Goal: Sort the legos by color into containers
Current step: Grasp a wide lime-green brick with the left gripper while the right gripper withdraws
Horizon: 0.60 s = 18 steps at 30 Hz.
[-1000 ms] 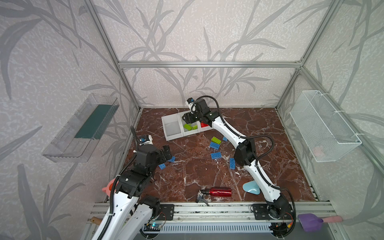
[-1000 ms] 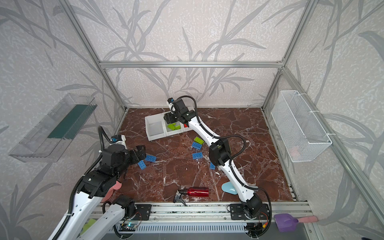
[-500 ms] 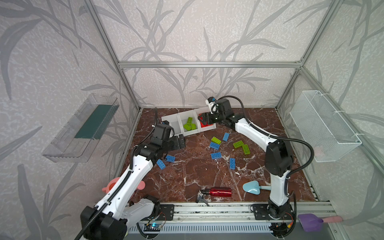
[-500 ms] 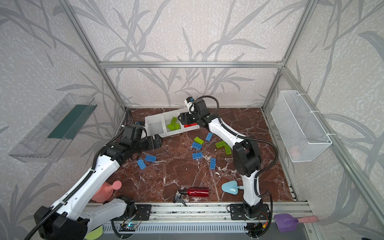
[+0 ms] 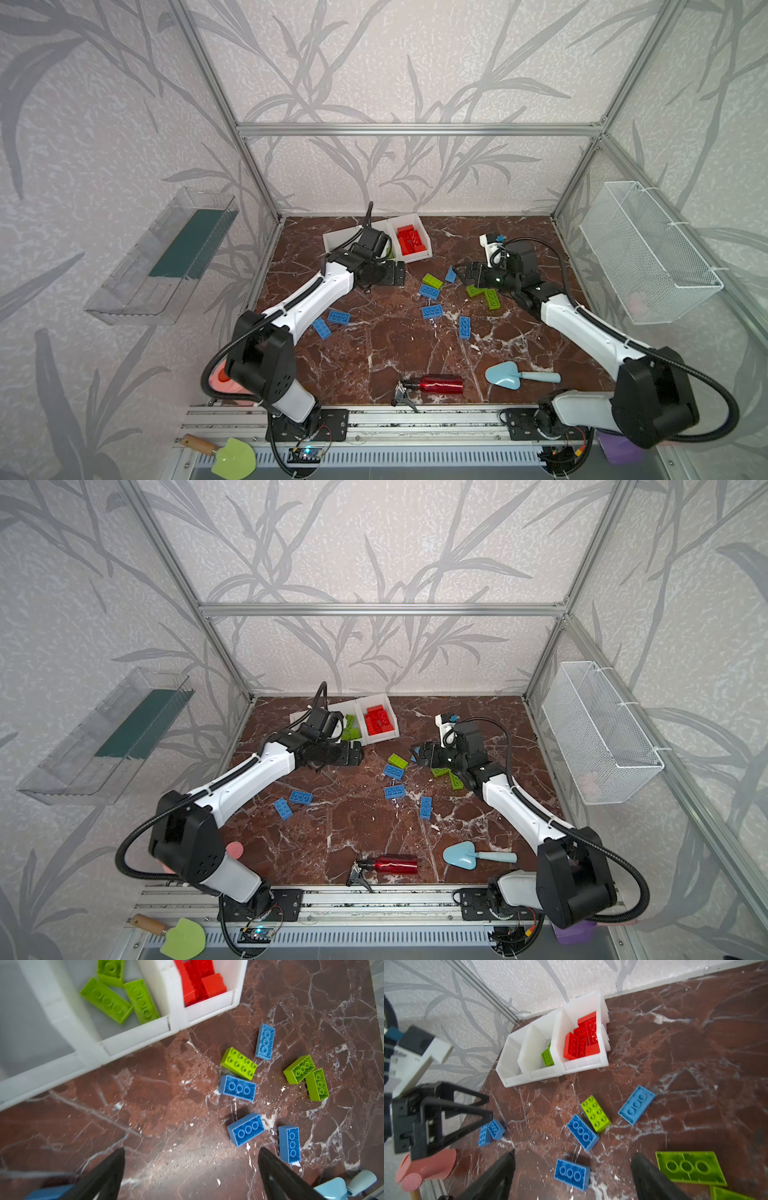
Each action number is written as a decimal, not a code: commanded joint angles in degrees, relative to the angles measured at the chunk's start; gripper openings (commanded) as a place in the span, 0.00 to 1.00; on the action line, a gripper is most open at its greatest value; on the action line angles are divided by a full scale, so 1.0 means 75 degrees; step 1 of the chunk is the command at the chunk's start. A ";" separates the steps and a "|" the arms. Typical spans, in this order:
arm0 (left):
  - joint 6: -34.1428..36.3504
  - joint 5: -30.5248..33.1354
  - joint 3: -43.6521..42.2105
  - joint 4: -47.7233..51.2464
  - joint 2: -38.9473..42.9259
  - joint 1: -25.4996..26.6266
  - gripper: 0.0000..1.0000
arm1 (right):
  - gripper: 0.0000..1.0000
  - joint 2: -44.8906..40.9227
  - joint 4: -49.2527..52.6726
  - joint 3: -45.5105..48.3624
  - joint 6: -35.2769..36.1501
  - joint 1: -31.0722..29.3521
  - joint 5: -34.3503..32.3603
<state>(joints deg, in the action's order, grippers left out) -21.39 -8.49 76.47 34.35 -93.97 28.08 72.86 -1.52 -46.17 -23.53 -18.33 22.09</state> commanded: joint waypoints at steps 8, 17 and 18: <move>0.1144 -0.0065 0.2678 0.1228 -0.2631 0.0493 0.99 | 0.91 -0.2382 0.0393 0.1783 -0.0112 0.0093 -0.0141; 0.1807 0.0138 0.4076 0.1760 -0.3972 0.0937 0.99 | 0.92 -0.3706 0.1095 0.2339 0.0091 0.0107 -0.0308; 0.1911 0.0117 0.4209 0.1788 -0.4133 0.0983 0.99 | 0.92 -0.3796 0.1185 0.2336 0.0140 0.0112 -0.0315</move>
<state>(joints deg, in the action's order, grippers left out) -11.05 -8.32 105.23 44.84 -122.80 34.17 46.11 4.91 -29.04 -23.73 -17.76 20.45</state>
